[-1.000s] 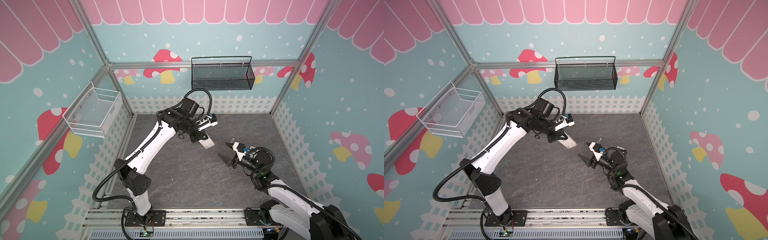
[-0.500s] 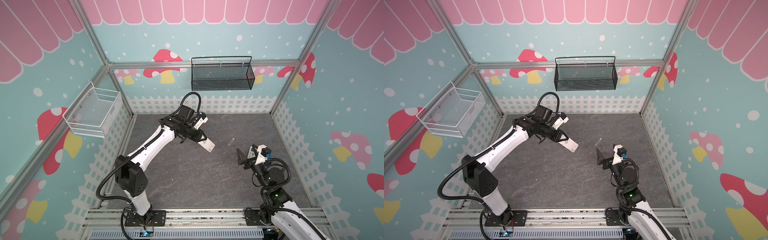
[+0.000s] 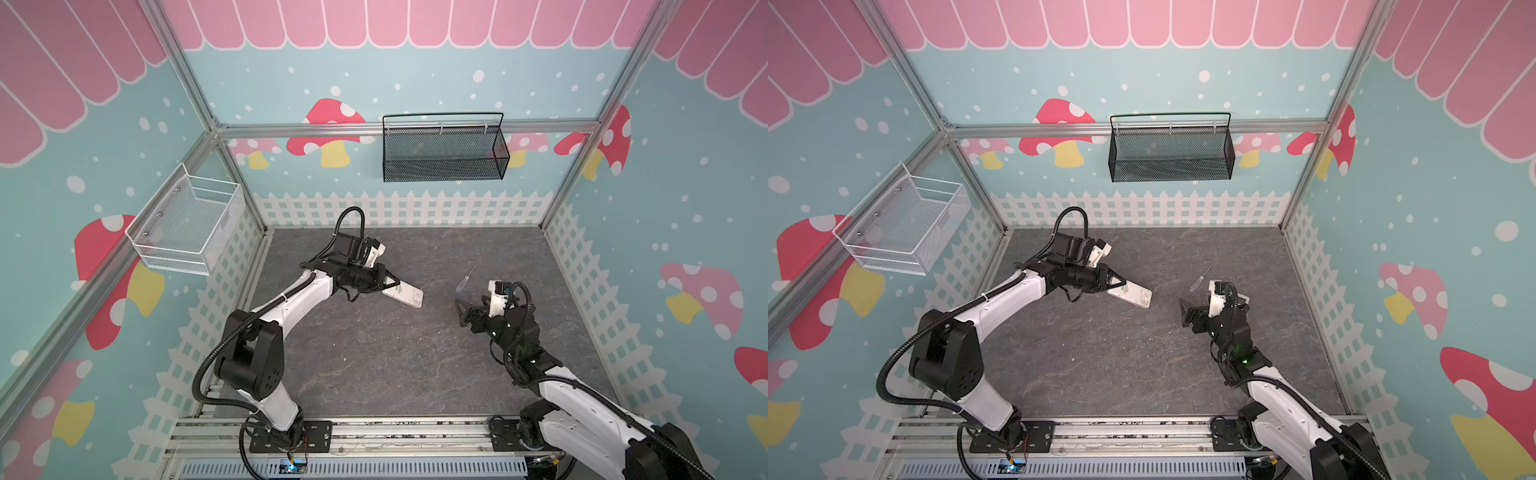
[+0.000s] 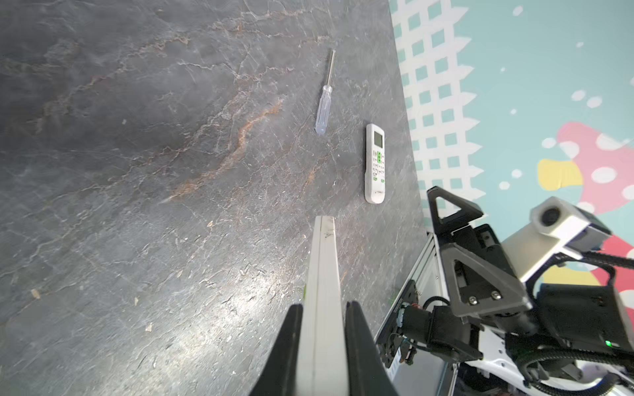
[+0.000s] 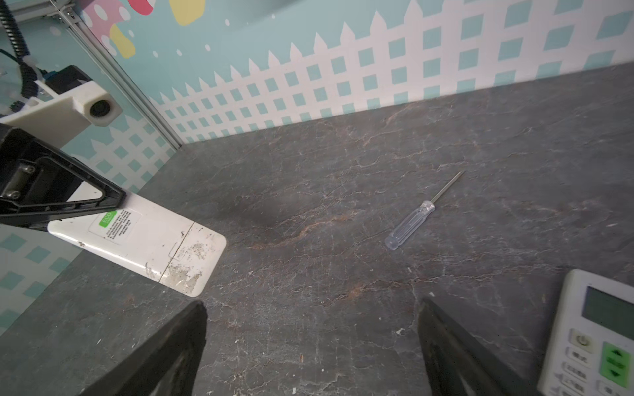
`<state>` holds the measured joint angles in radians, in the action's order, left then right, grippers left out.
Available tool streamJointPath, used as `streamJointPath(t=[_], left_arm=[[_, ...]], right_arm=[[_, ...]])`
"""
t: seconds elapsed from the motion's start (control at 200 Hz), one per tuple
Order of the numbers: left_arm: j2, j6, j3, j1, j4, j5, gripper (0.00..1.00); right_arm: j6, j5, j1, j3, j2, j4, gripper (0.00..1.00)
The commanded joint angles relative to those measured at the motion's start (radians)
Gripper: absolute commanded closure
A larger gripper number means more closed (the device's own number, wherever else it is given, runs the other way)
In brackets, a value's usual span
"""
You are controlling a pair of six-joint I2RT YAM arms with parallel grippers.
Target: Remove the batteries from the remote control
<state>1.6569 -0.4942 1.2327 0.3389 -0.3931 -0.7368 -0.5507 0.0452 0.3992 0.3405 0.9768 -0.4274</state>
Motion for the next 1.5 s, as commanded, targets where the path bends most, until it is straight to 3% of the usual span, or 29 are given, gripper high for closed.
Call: streamJointPath(t=[0.0,0.13,0.355,0.47,0.856,1.221,1.496], left_arm=[[-0.049,-0.214,-0.104,-0.058,0.270,-0.049,1.00],[-0.063,-0.381,-0.244,-0.089,0.499,-0.048,1.00],[-0.077,-0.402,-0.282,-0.069,0.584,-0.082,1.00],[-0.080,-0.391,-0.277,-0.062,0.587,-0.092,1.00],[-0.061,-0.365,-0.258,-0.046,0.572,-0.095,1.00],[-0.049,-0.362,-0.246,-0.028,0.578,-0.103,1.00],[-0.043,-0.352,-0.237,-0.026,0.566,-0.106,1.00]], right_arm=[[-0.098,0.106,0.000,0.063,0.089,-0.030,0.04],[-0.152,0.184,0.001,0.116,0.211,-0.092,0.06],[-0.220,0.343,0.001,0.237,0.436,-0.194,0.19],[-0.256,0.408,0.003,0.268,0.499,-0.233,0.20],[-0.387,0.474,0.019,0.364,0.631,-0.266,0.26],[-0.387,0.472,0.044,0.405,0.717,-0.274,0.31],[-0.395,0.489,0.044,0.411,0.753,-0.287,0.46]])
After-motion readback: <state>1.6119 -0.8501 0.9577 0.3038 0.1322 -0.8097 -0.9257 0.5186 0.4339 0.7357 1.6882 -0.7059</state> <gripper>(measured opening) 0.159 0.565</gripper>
